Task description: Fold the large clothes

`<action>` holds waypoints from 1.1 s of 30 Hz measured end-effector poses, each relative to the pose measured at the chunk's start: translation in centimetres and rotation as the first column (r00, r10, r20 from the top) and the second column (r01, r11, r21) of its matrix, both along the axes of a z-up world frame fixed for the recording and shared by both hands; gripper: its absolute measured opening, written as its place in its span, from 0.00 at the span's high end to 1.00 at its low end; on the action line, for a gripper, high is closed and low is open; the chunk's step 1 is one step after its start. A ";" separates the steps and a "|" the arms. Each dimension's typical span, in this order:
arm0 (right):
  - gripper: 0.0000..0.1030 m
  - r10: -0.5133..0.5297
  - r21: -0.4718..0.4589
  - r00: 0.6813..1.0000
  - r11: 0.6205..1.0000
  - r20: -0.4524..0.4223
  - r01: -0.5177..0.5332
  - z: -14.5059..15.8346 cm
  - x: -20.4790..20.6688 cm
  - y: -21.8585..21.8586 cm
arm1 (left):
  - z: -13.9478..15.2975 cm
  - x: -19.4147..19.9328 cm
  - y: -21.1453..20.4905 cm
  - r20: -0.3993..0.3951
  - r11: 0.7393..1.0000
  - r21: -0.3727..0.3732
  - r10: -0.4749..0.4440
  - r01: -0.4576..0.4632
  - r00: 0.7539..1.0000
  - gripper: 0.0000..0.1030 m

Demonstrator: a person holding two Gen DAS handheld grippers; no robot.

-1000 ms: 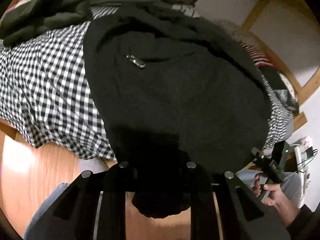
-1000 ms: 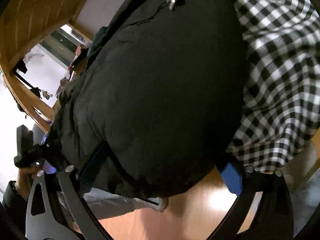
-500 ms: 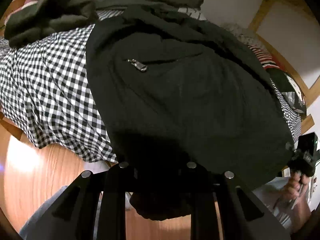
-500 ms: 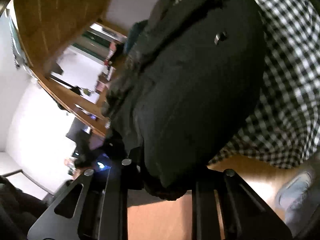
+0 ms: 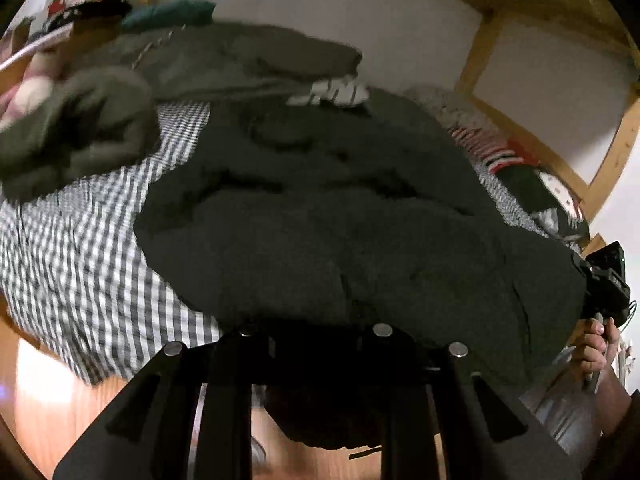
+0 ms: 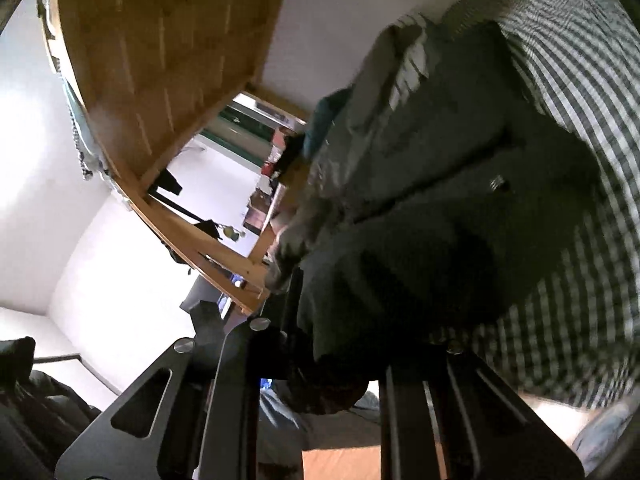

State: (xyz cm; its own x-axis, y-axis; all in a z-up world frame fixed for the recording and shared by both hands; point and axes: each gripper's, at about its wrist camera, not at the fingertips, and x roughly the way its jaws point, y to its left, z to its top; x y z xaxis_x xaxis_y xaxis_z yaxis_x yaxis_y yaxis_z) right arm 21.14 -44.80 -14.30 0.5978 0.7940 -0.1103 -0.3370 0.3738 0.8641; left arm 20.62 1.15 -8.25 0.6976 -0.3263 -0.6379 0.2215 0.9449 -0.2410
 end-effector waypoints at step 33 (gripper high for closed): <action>0.86 -0.185 -0.148 0.982 0.973 -0.036 0.178 11.7 33.6 -4.0 | 10.9 32.1 -4.3 0.128 0.989 0.133 -0.077 0.059 0.989 0.82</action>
